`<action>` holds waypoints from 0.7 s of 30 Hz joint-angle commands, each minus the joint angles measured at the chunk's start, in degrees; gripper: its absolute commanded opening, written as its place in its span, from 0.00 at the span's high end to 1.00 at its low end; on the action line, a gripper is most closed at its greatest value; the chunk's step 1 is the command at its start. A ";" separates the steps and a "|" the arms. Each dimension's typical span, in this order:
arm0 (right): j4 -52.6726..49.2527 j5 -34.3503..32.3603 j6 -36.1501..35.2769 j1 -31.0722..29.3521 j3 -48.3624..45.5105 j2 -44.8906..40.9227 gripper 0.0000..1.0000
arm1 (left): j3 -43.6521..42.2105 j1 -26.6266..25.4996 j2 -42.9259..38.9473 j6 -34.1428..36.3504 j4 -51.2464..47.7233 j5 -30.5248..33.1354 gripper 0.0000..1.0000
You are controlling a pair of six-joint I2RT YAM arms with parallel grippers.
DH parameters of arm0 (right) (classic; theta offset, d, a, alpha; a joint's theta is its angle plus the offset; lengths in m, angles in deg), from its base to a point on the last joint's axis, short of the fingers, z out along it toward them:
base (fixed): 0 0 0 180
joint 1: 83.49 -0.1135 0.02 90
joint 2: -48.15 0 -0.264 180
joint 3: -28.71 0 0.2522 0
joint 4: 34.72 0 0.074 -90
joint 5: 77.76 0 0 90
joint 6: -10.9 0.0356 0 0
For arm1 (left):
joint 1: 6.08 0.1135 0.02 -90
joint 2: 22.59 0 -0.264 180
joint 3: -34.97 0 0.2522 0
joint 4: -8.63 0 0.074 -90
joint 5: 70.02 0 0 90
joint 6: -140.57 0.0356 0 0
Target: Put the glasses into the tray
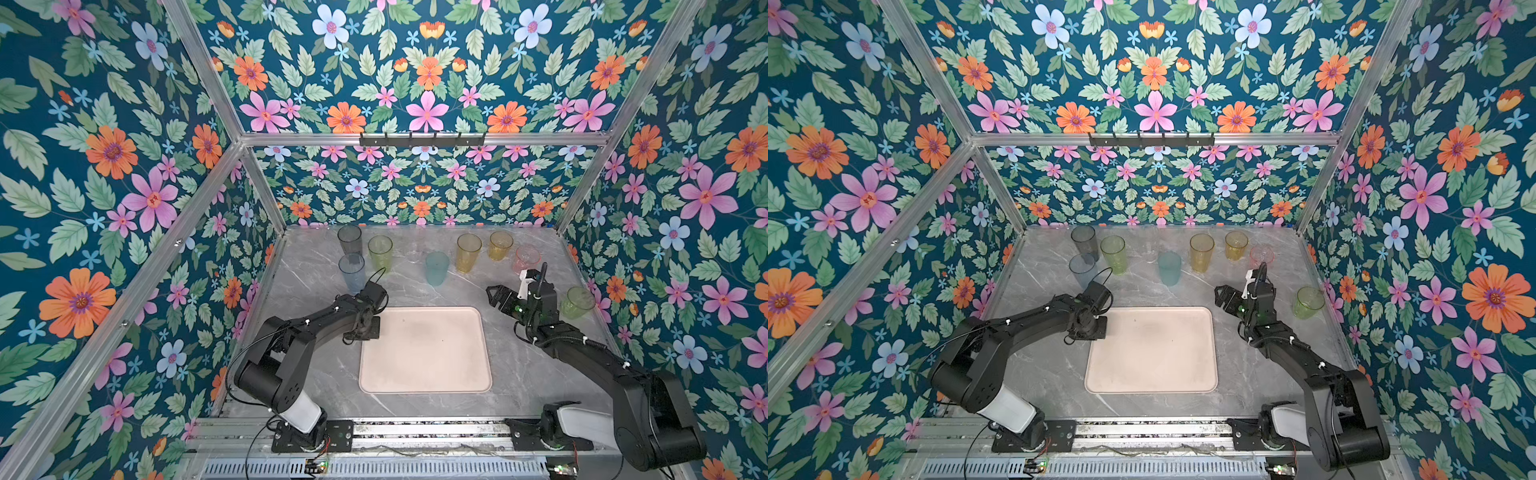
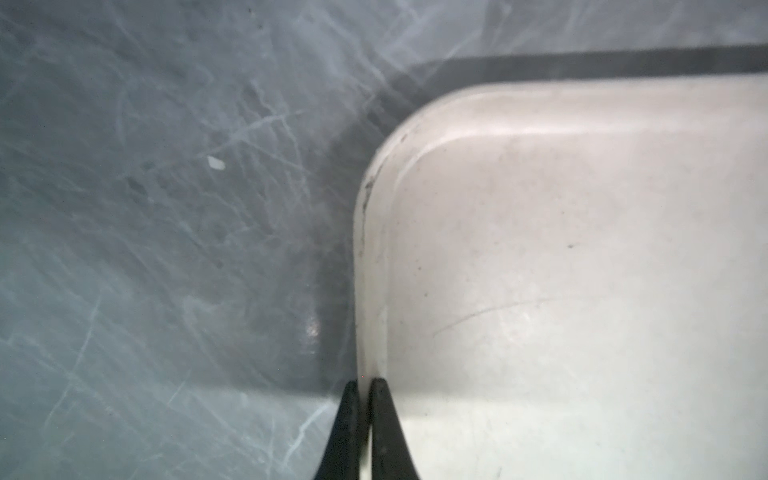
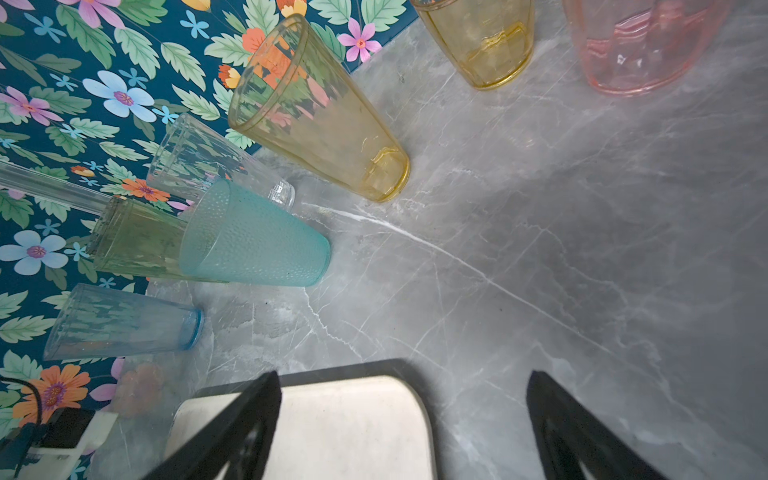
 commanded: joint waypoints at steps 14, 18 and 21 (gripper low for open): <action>-0.15 0.71 -0.41 -0.06 0.85 0.26 0.07 | 2.76 1.19 -5.30 0.73 -4.11 4.15 0.56; -0.14 0.96 -0.34 -0.03 0.92 0.36 0.06 | 3.98 2.14 -6.31 0.82 -4.97 4.51 0.53; -0.19 0.92 -0.35 -0.08 0.85 0.23 0.07 | 4.74 2.91 -7.51 0.50 -5.67 4.24 0.47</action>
